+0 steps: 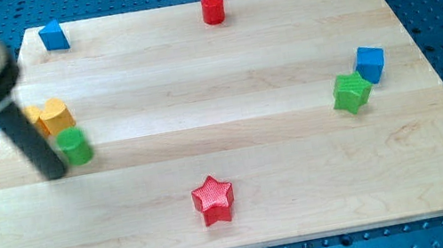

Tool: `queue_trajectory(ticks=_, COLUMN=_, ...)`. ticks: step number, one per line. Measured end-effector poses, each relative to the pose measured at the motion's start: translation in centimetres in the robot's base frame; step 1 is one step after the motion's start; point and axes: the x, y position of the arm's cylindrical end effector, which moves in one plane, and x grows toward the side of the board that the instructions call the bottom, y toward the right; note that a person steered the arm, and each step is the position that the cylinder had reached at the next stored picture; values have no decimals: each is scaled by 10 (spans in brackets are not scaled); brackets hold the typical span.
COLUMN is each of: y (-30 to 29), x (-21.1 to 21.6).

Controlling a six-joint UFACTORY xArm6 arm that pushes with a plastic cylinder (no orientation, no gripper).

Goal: Push green circle into green star

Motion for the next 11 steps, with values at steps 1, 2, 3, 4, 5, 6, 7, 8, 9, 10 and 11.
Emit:
queue_trajectory(ticks=1, y=65, x=0)
queue_trajectory(ticks=2, y=-14, x=12)
queue_trajectory(ticks=3, y=15, x=-46)
queue_trajectory(ticks=4, y=136, x=-34)
queue_trajectory(ticks=5, y=172, x=-19)
queue_trajectory(ticks=6, y=208, x=-10)
queue_trajectory(ticks=7, y=296, x=-16)
queue_trajectory(ticks=8, y=317, x=-17)
queue_trajectory(ticks=9, y=265, x=-42)
queue_trajectory(ticks=10, y=305, x=-70)
queue_trajectory(ticks=11, y=325, x=-72)
